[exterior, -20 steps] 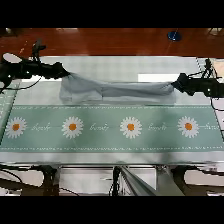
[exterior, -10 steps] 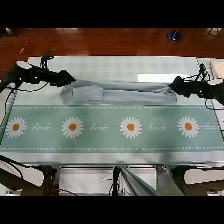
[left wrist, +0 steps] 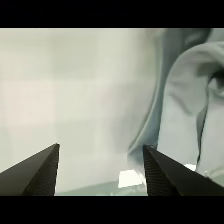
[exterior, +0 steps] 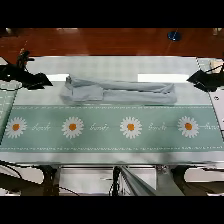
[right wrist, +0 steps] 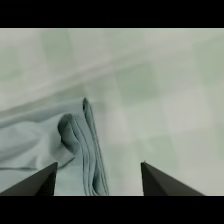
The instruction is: Fold the shirts.
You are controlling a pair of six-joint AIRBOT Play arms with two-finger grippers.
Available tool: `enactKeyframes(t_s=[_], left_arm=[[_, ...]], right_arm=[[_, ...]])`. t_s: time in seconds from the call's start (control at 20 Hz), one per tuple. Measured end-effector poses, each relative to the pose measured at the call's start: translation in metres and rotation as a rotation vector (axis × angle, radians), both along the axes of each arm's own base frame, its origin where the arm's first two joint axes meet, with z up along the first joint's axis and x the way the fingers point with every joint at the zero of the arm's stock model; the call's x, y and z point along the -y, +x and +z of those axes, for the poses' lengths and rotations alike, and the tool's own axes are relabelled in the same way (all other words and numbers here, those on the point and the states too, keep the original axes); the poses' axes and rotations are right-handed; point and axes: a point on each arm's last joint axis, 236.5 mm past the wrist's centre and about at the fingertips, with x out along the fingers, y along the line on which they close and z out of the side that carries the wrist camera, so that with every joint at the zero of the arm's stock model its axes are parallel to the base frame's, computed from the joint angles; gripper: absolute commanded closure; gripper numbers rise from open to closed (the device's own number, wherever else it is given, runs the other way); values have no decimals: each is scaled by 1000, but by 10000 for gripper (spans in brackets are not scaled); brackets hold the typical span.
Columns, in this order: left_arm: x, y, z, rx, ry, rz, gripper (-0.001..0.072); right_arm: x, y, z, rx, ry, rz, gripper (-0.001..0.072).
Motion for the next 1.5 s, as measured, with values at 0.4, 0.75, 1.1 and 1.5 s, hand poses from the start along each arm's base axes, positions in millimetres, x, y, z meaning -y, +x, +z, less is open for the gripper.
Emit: enactKeyframes(t_s=[0.4,0.75,1.1,1.5], left_arm=[[19,-16,4,-64,42,-75,111],[43,-10,4,-44,55,-126,111],[57,-9,6,-36,47,-152,192],[202,-4,55,36,-354,-222,682]], right_arm=[[-40,-13,-47,-160,273,57,119],[-79,-6,-75,-214,346,84,208],[-104,8,-76,-172,257,153,686],[-95,-9,61,42,154,217,686]])
